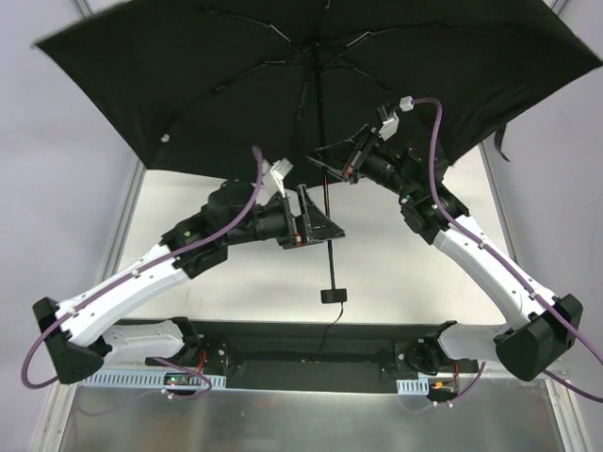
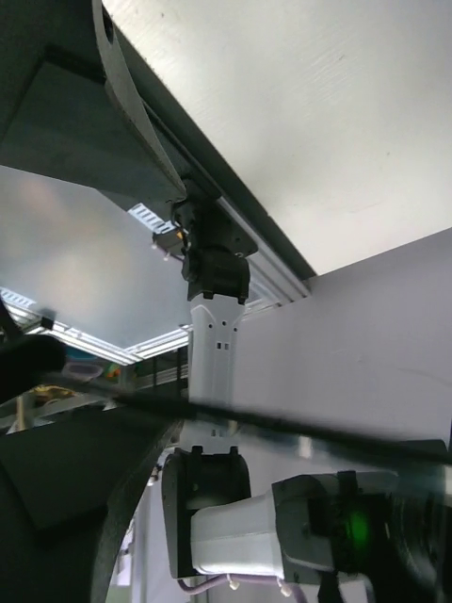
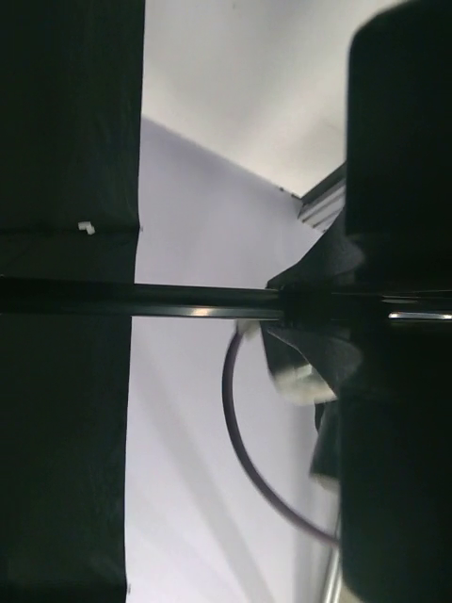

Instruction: Put away the umbrella

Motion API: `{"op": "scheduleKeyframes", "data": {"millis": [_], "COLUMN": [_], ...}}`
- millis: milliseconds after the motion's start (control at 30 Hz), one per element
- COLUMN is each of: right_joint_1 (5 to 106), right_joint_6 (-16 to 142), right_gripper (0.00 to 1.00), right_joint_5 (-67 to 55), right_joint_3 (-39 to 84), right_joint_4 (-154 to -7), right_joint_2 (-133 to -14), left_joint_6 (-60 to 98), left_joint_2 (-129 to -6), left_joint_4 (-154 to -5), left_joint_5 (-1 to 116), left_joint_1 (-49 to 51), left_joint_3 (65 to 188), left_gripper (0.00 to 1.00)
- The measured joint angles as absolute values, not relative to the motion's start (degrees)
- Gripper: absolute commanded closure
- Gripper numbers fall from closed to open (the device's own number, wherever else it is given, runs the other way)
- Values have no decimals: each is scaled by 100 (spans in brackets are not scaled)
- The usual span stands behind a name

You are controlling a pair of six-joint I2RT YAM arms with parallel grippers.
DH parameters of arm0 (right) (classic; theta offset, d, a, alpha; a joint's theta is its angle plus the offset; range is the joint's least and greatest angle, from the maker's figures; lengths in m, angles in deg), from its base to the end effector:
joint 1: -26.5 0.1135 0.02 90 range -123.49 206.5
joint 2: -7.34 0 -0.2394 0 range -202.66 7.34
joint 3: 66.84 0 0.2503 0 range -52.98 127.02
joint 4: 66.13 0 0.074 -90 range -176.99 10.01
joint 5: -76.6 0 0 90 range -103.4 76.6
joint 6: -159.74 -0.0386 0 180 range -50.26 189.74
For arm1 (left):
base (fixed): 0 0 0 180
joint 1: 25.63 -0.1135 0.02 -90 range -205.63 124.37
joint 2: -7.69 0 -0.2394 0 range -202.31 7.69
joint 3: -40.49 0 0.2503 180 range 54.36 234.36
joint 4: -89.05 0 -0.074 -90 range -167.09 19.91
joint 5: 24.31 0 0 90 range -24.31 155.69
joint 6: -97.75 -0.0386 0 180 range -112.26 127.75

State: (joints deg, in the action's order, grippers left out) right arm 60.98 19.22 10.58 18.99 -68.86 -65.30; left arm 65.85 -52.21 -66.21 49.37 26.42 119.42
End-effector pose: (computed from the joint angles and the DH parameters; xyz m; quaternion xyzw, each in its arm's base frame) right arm 0.2382 0.1826 0.4189 -0.0708 0.6419 0.6059 0.4645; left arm 0.1434 -0.2015 0.3912 0.0564 0.7379 -0.6048 0.2940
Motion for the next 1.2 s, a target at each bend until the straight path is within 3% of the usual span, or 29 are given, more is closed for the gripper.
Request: {"op": "scheduleKeyframes", "data": {"millis": [33,100,200,333,467,567,600,733,900,1033,1200], "right_joint_1": [6094,6070,6024,6007,5989,5963,5963,5972,5976,5976,5952], "right_joint_6": [1786,1620,1463,1211,1087,1037,1045,1469,2420,3098,3485], "right_gripper": [100,100,100,100,100,100,96,57,25,13,12], "right_joint_5": [1144,1231,1332,1391,1378,1364,1362,1244,776,-61,-799], "right_joint_3": [1824,1726,1577,1424,1182,1070,1064,1086,1739,2375,2651], "right_joint_4": [-6663,-6370,-6055,-5734,-5513,-5496,-5539,-6245,-8114,-9281,-9885], "right_joint_2": [-6510,-6501,-6501,-6497,-6460,-6460,-6458,-6320,-6012,-5852,-5966], "left_joint_6": [6635,6732,6821,6891,6911,6858,6839,6572,6174,6089,5967], "left_joint_2": [-5382,-5642,-5730,-5695,-5655,-5596,-5590,-5590,-5603,-5704,-5981], "left_joint_4": [-6728,-6912,-7144,-7332,-7386,-7338,-7281,-6757,-5896,-5552,-5528], "left_joint_5": [4826,4645,4522,4472,4478,4568,4614,4870,5453,5759,5875], "left_joint_1": [2644,2644,2646,2648,2657,2683,2683,2784,2845,2880,2919], "left_joint_3": [11944,11946,11955,11957,11953,11944,11944,12016,12213,12259,12340], "left_gripper": [20,35,41,65,98,100,100,100,100,100,100]}}
